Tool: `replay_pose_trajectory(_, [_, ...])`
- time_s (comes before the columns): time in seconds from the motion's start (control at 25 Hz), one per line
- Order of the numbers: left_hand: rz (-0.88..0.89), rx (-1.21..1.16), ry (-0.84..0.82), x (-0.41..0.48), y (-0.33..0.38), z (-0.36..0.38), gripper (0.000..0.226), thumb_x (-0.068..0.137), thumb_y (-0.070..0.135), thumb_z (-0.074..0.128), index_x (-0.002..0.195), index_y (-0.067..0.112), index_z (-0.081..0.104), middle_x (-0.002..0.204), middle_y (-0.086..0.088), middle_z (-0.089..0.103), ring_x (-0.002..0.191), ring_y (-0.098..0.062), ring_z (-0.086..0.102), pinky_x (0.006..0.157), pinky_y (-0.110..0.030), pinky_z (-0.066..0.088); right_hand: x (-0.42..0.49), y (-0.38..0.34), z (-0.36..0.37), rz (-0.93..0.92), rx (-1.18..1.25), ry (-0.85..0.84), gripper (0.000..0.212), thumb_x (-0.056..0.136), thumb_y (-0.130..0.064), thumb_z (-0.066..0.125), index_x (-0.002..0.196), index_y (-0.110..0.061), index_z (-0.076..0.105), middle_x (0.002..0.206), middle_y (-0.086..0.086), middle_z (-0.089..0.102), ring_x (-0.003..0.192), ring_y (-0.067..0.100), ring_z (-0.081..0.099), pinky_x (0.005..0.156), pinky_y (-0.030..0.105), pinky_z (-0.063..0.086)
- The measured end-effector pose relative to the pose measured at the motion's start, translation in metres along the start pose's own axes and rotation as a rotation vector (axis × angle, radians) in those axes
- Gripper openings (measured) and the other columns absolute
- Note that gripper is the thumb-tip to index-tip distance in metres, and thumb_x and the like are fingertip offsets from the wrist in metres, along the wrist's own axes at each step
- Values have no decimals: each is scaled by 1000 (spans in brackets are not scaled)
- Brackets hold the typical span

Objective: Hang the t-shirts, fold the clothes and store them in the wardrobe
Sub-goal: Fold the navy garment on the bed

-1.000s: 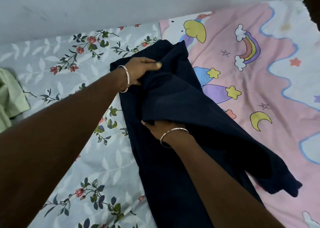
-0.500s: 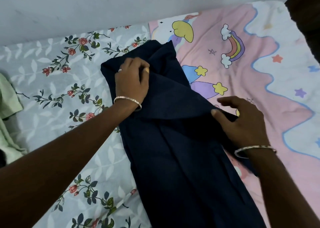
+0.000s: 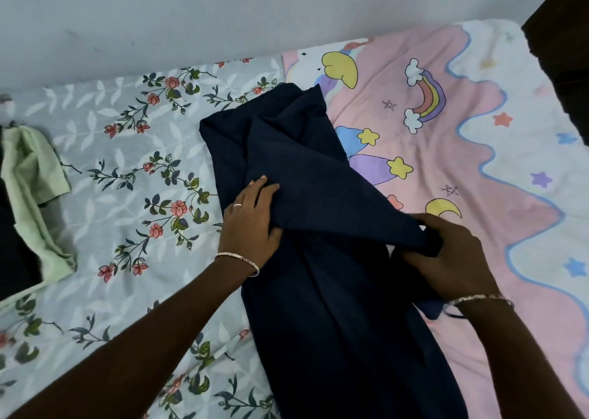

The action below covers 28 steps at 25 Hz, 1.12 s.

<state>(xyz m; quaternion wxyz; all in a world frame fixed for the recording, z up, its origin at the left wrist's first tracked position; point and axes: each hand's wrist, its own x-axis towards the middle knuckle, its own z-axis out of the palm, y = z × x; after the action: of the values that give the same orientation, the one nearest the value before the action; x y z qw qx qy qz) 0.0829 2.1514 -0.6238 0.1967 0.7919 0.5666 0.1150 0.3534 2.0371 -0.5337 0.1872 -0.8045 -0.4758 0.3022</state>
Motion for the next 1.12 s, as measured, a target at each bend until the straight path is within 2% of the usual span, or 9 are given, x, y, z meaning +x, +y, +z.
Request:
replay_pose_trajectory(0.16, [-394,-281,275,-7,19,-18,51,75,-9,54,123,8,53,122,-12,51,101,-26,55,82,-35,47,-60,-27,-16,-132,-141,-32,60,71,-20,81,123,-44,62,75,-12,69,77,6,66,63,13,44])
replay_pose_trajectory(0.32, [-1091,-1030,78,-5,45,-35,17,97,16,51,110,7,57,89,-11,64,64,-23,58,51,-28,47,-108,-58,-13,-177,-590,-264,83,94,-32,53,151,-53,-3,126,-14,57,102,16,64,71,27,41])
replay_pose_trajectory(0.44, [-1132,-1607,-170,-16,61,-42,36,100,40,46,116,16,67,108,-7,72,96,-27,66,70,-38,53,-125,-63,1,-179,-592,-319,87,99,-19,42,151,-47,-21,135,-12,42,81,18,55,64,23,34])
replay_pose_trajectory(0.56, [-1040,-1863,-96,-27,68,-38,56,98,60,37,126,20,66,118,-10,71,108,-29,64,82,-41,50,-140,-44,24,-150,-584,-375,100,94,-17,54,152,-42,-23,142,-4,25,87,17,50,63,21,39])
replay_pose_trajectory(0.68, [-907,-1956,-140,-44,77,-26,79,88,80,32,137,24,58,133,-8,64,121,-28,59,98,-44,47,-147,-14,32,-106,-249,-461,108,78,-57,69,152,-52,-9,141,-13,24,113,12,48,87,31,52])
replay_pose_trajectory(0.76, [-772,-1970,-317,-63,88,-19,81,87,80,36,142,23,54,142,-6,57,131,-27,54,111,-47,38,-150,21,36,-37,-44,-213,92,72,-79,56,152,-47,23,137,-11,41,116,14,52,93,39,51])
replay_pose_trajectory(0.88, [-722,-1973,-454,-92,96,-9,71,93,69,45,145,20,50,148,-6,51,137,-27,47,118,-48,30,-160,67,36,157,42,25,79,76,-84,46,135,-32,56,117,-6,60,111,19,58,91,34,48])
replay_pose_trajectory(1.0, [-809,-1856,-512,-119,105,-3,54,94,48,57,137,16,59,139,-7,60,127,-26,58,109,-47,42,-173,84,34,282,178,-105,78,68,-86,53,127,-35,60,98,-15,62,91,3,59,77,18,46])
replay_pose_trajectory(1.12, [-956,-1787,-627,-140,107,6,54,93,44,58,138,14,57,138,-6,61,127,-27,57,111,-46,40,-179,86,37,209,112,-145,62,70,-91,45,108,-44,62,85,-19,66,84,0,60,80,34,50])
